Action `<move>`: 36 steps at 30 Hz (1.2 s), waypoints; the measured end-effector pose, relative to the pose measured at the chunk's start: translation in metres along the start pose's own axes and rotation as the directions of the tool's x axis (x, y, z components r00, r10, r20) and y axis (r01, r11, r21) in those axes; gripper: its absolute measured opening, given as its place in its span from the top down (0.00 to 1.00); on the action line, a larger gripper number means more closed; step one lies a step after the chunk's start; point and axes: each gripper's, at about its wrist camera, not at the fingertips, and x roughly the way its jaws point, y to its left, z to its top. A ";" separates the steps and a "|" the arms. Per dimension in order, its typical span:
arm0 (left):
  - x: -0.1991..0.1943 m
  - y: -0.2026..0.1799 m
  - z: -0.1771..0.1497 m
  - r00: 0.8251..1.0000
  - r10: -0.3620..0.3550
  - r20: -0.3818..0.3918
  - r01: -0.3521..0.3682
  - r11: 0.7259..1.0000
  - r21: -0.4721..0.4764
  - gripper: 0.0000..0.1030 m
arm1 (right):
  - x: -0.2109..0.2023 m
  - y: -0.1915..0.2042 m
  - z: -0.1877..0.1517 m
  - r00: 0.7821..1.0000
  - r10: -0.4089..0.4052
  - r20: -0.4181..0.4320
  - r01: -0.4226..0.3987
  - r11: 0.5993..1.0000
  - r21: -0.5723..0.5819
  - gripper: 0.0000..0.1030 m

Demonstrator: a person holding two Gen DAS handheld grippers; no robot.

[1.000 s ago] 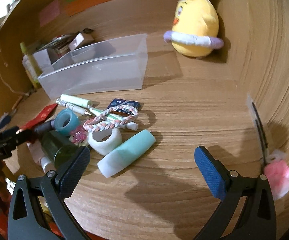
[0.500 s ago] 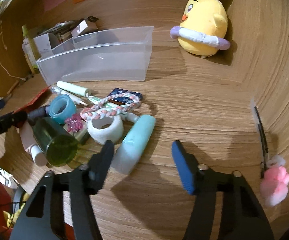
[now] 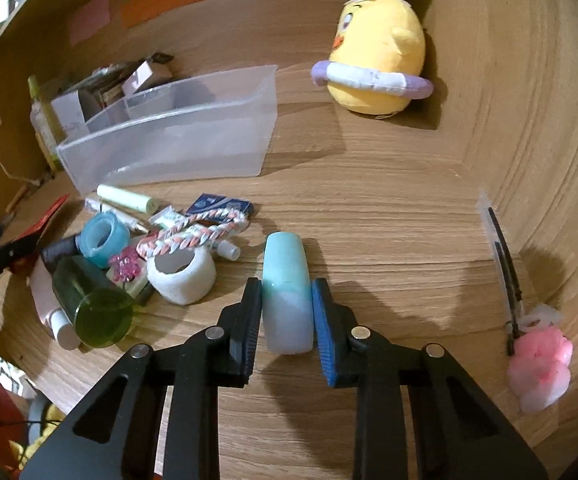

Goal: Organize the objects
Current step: 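Grasp the red tea packet with left tool while right tool grasps mint-green cylinder, then lower red packet into clear bin with left tool while right tool drops mint cylinder in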

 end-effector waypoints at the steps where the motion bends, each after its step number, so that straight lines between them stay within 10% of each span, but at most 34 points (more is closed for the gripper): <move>1: -0.005 0.002 0.001 1.000 0.009 0.013 -0.009 1.000 -0.002 0.46 | -0.002 -0.001 0.001 1.000 -0.002 0.008 0.002 1.000 0.004 0.78; 19: -0.048 -0.022 0.081 0.979 -0.064 0.193 0.056 0.997 0.046 0.46 | -0.039 0.036 0.094 0.962 0.113 0.249 -0.085 0.989 -0.121 0.78; 36: 0.056 -0.073 0.151 0.986 -0.159 -0.045 0.164 0.975 0.150 0.46 | 0.050 0.088 0.173 0.982 0.181 0.060 -0.165 0.963 -0.212 0.78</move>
